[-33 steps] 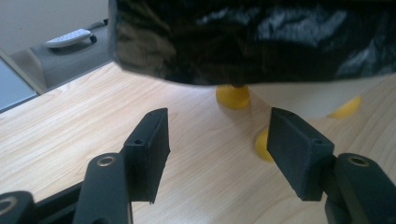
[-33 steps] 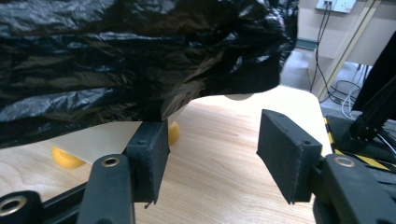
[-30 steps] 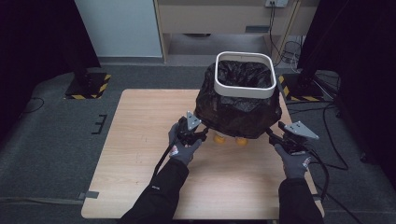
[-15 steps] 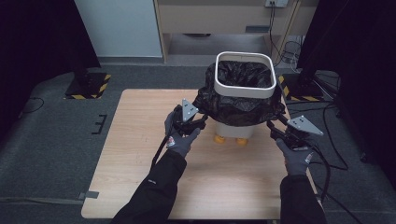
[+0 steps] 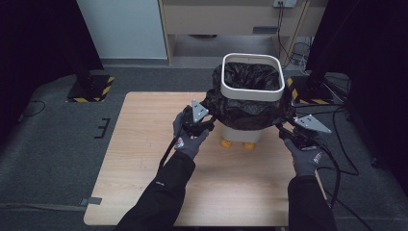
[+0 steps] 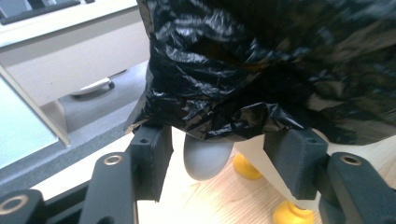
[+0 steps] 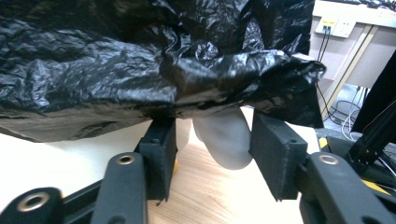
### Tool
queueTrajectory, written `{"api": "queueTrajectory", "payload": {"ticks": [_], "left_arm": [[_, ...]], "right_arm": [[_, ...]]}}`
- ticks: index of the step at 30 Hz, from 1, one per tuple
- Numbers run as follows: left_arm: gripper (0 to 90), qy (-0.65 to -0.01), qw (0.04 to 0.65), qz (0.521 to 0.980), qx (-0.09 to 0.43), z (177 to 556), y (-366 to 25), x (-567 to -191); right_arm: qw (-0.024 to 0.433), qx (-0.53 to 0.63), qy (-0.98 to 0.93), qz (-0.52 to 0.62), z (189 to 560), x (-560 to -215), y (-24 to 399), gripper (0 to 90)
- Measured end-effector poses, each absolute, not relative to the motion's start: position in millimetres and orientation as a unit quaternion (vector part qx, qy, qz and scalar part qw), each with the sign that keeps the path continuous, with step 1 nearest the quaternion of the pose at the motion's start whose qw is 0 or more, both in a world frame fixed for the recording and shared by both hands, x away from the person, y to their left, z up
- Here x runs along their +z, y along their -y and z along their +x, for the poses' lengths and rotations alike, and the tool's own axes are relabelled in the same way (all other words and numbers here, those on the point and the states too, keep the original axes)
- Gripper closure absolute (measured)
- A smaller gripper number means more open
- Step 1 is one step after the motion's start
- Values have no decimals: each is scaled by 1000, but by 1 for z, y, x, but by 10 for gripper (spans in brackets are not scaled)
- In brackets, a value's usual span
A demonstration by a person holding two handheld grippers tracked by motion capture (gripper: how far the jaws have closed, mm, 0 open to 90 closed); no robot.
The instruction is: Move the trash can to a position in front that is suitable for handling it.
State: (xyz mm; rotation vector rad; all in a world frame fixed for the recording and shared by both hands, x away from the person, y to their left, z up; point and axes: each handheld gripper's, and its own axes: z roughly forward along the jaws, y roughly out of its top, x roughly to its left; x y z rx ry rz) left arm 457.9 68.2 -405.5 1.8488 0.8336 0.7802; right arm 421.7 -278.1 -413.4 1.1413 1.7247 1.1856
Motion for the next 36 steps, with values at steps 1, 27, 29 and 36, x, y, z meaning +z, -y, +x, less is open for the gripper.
{"api": "queueTrajectory", "payload": {"ticks": [1,27,29,36], "left_arm": [[435,-339,465,754,317,459,-68,-406],[639,-345,465,758,300,469,-69,-412],[643,-344,465,758,300,469,-69,-411],[657,-342,466,761,295,466,-70,-409]], "right_arm": [[366,461,-674,445,422,-413,279,529],[342,453,-680,464,441,-421,280,557],[342,452,-680,465,442,-422,278,550],[347,450,-677,468,442,-424,274,567]]}}
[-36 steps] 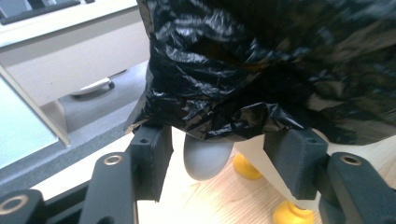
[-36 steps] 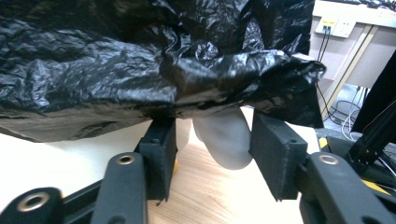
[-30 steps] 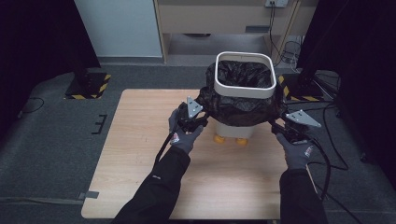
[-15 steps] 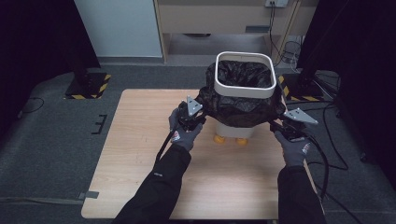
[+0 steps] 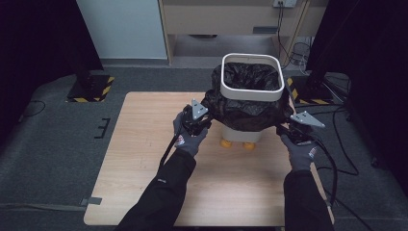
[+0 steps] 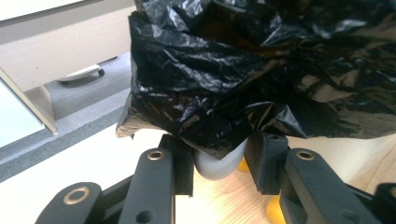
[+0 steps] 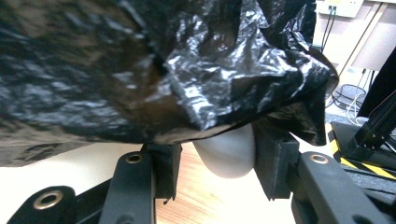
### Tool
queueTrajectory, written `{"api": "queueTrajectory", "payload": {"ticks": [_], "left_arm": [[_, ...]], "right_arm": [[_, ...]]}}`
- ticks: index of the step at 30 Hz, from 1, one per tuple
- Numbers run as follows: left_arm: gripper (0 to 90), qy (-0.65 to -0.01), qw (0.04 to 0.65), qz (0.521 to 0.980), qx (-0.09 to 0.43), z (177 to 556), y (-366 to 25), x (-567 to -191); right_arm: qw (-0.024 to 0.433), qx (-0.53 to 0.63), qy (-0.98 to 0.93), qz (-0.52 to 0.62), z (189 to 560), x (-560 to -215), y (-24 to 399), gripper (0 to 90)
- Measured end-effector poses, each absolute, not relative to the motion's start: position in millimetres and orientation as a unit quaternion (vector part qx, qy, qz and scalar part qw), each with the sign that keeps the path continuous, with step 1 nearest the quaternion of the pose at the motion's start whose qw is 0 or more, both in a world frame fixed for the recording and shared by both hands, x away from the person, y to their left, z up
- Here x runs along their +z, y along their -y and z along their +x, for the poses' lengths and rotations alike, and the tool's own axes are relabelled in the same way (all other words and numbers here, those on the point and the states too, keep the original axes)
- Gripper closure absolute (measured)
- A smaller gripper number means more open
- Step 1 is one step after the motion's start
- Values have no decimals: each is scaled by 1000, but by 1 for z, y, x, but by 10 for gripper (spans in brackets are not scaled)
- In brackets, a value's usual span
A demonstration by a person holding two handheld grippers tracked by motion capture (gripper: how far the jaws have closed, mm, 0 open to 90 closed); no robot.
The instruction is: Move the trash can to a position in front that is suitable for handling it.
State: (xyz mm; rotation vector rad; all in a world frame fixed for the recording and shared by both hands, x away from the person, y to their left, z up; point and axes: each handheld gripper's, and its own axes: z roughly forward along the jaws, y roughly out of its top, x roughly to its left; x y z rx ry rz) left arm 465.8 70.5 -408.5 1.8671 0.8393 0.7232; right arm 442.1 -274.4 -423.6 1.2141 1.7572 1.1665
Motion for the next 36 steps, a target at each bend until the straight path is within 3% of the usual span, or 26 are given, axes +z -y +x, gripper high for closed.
{"api": "queueTrajectory", "payload": {"ticks": [15,36], "left_arm": [[657,-358,464,756,292,447,-92,-404],[656,-375,477,747,272,386,-145,-401]], "right_arm": [[314,477,-691,443,423,-419,265,625],[269,519,-703,404,368,-420,231,650]]}}
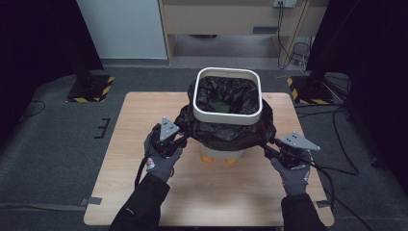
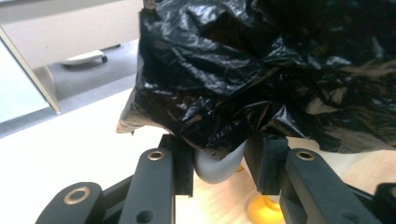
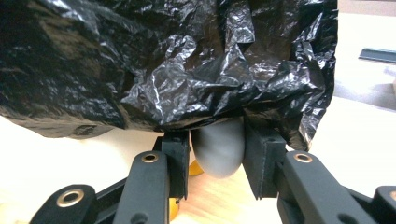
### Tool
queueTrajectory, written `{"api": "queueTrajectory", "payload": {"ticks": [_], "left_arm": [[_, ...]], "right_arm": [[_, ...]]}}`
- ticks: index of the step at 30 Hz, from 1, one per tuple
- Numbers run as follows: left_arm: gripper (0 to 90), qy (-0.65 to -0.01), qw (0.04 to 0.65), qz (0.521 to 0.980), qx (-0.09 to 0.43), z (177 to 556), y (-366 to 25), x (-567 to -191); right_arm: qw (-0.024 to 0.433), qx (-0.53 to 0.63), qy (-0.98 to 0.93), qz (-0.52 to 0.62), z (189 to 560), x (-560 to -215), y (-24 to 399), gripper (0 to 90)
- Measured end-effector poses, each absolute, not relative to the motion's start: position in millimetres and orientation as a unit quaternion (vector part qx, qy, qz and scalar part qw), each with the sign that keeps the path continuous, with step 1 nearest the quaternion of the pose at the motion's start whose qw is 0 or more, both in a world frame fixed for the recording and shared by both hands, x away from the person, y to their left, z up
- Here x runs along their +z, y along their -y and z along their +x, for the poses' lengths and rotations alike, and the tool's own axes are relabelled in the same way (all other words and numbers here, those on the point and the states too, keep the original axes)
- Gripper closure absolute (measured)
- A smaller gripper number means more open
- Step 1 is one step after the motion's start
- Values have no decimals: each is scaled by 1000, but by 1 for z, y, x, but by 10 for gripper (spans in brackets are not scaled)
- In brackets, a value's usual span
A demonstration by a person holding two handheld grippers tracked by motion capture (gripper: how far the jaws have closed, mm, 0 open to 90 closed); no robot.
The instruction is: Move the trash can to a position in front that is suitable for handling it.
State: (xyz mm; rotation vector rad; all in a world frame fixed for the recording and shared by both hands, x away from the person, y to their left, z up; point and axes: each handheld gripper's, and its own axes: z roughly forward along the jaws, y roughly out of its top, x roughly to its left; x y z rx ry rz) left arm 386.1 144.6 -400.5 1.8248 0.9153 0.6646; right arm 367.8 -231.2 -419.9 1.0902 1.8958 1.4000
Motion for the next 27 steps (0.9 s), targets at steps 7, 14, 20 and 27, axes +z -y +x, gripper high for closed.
{"api": "queueTrajectory", "payload": {"ticks": [7,14,20,27], "left_arm": [[655,-382,476,745,271,368,-161,-400],[652,-393,484,734,267,351,-176,-403],[651,-394,484,735,265,343,-186,-403],[646,-402,486,732,256,341,-193,-400]], "right_arm": [[253,527,-709,394,354,-418,218,653],[252,528,-718,377,339,-414,205,655],[238,542,-715,372,331,-414,199,657],[230,546,-717,366,322,-416,195,658]]}}
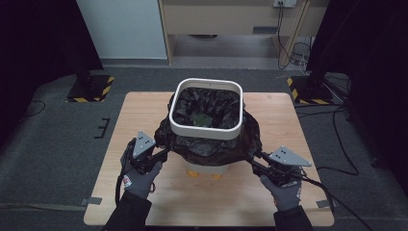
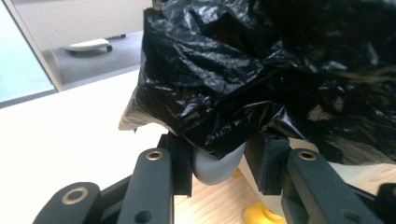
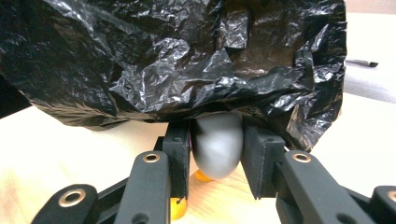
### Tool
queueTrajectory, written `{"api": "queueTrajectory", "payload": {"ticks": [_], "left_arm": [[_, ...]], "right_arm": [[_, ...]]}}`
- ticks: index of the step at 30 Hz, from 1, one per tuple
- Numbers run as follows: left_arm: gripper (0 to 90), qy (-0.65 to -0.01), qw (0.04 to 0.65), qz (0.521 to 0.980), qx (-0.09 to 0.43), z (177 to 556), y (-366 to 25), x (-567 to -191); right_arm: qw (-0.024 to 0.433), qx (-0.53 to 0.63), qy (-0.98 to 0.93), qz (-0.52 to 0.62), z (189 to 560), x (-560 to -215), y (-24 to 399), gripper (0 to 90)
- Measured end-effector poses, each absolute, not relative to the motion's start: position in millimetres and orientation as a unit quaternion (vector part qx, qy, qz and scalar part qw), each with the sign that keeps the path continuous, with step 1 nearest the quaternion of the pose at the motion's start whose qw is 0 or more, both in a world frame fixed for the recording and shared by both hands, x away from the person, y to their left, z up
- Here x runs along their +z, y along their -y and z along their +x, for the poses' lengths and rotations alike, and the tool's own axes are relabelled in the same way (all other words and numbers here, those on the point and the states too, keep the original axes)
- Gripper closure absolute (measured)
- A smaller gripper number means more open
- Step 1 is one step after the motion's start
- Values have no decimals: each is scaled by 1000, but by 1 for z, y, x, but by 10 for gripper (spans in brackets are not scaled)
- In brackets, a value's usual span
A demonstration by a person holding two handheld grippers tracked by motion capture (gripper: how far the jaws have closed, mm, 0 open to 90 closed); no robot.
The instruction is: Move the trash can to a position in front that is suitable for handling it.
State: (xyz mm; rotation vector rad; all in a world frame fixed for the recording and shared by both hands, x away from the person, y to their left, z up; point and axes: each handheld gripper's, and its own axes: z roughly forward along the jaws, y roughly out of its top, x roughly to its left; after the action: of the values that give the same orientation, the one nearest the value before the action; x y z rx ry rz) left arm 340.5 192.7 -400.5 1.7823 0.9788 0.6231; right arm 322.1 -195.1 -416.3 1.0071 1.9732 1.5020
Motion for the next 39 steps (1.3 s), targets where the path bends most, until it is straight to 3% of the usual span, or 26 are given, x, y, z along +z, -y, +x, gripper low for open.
{"api": "queueTrajectory", "payload": {"ticks": [22,33,39], "left_arm": [[628,-396,499,727,254,331,-206,-406],[390,-388,490,740,249,321,-215,-427],[336,-402,474,746,241,311,-226,-448]], "right_arm": [[234,539,-733,343,311,-416,185,656],[232,544,-730,344,314,-421,194,565],[230,533,-735,352,311,-426,205,505]]}}
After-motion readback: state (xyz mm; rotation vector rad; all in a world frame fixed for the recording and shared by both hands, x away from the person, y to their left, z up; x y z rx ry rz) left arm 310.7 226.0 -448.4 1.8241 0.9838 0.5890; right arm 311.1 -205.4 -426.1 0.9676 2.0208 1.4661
